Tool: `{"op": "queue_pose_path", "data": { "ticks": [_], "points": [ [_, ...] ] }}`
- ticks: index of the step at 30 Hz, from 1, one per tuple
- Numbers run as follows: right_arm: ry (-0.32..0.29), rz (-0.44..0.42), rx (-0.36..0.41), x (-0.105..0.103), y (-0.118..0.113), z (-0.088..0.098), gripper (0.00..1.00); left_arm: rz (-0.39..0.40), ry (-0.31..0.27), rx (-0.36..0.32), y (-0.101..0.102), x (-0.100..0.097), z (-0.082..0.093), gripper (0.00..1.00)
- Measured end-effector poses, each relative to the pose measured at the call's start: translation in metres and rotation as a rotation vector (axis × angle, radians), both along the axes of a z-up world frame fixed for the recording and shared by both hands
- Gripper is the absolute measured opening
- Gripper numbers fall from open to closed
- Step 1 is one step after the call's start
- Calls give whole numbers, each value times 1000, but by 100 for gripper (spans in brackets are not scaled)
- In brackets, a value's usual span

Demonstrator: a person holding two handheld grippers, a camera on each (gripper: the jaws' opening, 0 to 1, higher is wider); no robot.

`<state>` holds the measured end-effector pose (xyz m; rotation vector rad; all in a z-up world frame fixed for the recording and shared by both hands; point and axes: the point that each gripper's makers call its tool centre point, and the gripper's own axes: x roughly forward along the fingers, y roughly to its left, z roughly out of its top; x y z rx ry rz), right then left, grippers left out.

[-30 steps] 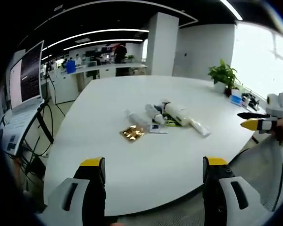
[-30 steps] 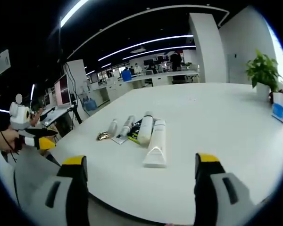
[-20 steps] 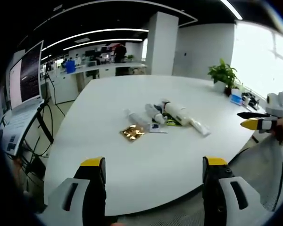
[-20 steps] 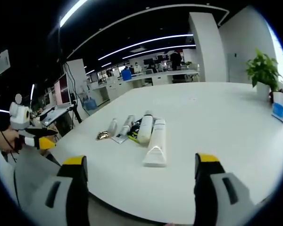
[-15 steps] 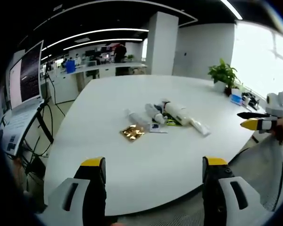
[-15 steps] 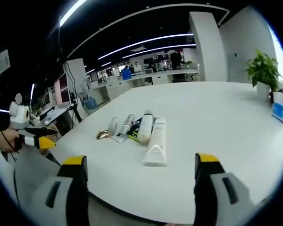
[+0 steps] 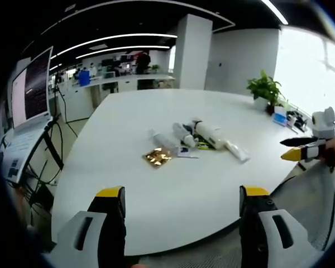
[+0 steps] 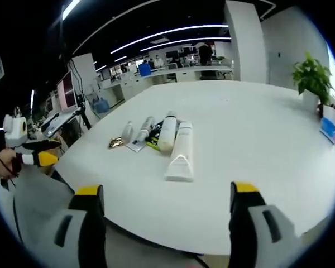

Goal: Arrange the skincare products in the storage area until every visible bottle or jar stands upright without overlapping.

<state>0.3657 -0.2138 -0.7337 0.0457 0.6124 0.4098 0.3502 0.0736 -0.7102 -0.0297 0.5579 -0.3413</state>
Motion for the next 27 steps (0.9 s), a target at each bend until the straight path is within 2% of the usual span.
{"op": "queue_pose_path", "data": {
  "ticks": [3, 7, 13, 21, 27],
  "points": [
    [43, 0, 22, -1, 1, -5, 91, -4, 1, 1, -1, -1, 0, 82],
    [58, -7, 35, 0, 1, -7, 90, -12, 6, 2, -3, -1, 0, 82],
    [101, -9, 20, -1, 2, -11, 89, -25, 11, -2, -5, -2, 0, 82],
    [66, -13, -16, 31, -2, -4, 89, -21, 12, -22, -4, -2, 0, 81],
    [66, 15, -69, 50, -2, -12, 88, -10, 6, -33, -2, -1, 1, 81]
  ]
}}
